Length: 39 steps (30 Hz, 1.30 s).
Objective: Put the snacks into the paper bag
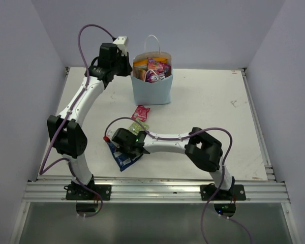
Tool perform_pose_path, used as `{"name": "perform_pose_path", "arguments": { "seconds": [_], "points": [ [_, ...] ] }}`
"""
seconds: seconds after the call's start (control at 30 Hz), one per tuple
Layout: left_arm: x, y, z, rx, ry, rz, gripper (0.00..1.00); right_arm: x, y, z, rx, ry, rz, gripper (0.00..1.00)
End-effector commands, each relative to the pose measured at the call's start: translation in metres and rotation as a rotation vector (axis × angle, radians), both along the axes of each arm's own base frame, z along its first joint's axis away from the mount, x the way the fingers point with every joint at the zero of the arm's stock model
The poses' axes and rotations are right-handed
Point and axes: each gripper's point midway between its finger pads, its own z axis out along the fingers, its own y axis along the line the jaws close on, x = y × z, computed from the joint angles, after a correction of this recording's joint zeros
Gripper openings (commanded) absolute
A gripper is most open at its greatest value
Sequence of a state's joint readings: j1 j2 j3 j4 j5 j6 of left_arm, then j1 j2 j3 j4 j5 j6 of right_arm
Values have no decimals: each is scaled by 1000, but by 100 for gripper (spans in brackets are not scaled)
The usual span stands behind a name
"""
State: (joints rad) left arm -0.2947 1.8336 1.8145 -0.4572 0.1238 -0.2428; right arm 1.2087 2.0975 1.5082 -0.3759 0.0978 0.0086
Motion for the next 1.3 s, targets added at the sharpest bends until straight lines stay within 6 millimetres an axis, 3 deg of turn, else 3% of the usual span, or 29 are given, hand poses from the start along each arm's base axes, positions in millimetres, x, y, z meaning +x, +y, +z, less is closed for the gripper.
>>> {"name": "perform_pose_path", "arguments": {
  "seconds": [0.0,0.03,0.1,0.13,0.2,0.37,0.4,0.43,0.5,0.53,0.6,0.67,0.7,0.73,0.83,0.97,1.07,1.27],
  "points": [
    [-6,6,32,-9,-77,-6,0,45,-83,53,-143,-119,-234,0],
    [-6,7,32,-6,-75,-5,0,61,-85,113,-32,-181,-289,0],
    [-6,7,35,-8,-83,-7,0,76,-107,180,24,-291,-367,0],
    [-6,7,35,-7,-85,-4,0,83,-112,245,147,-366,-407,0],
    [-4,6,39,-10,-93,-6,0,94,-129,317,250,-474,-468,0],
    [-1,5,45,-16,-102,-6,0,130,-185,434,342,-816,-632,0],
    [0,5,44,-18,-102,-5,0,141,-184,458,444,-874,-678,0],
    [0,4,46,-22,-103,-5,0,157,-195,469,472,-915,-724,0],
    [1,3,44,-25,-96,-10,0,182,-190,488,565,-969,-734,0],
    [2,3,47,-26,-100,-8,0,201,-194,486,563,-982,-752,0],
    [1,3,46,-22,-95,-7,0,233,-168,473,575,-969,-704,0],
    [1,4,46,-19,-91,-3,0,259,-160,461,579,-957,-684,0],
    [1,4,47,-18,-93,-4,0,278,-148,441,558,-942,-677,0],
    [0,4,45,-18,-87,-5,0,291,-151,434,566,-937,-697,0],
    [-2,4,42,-16,-78,-6,0,322,-148,390,541,-863,-730,0],
    [-4,5,43,-12,-80,-7,0,330,-151,328,426,-793,-726,0],
    [-3,6,42,-9,-79,-6,0,328,-156,298,361,-756,-718,0],
    [1,5,49,-11,-98,-2,0,307,-170,264,266,-653,-715,0]
  ]
}}
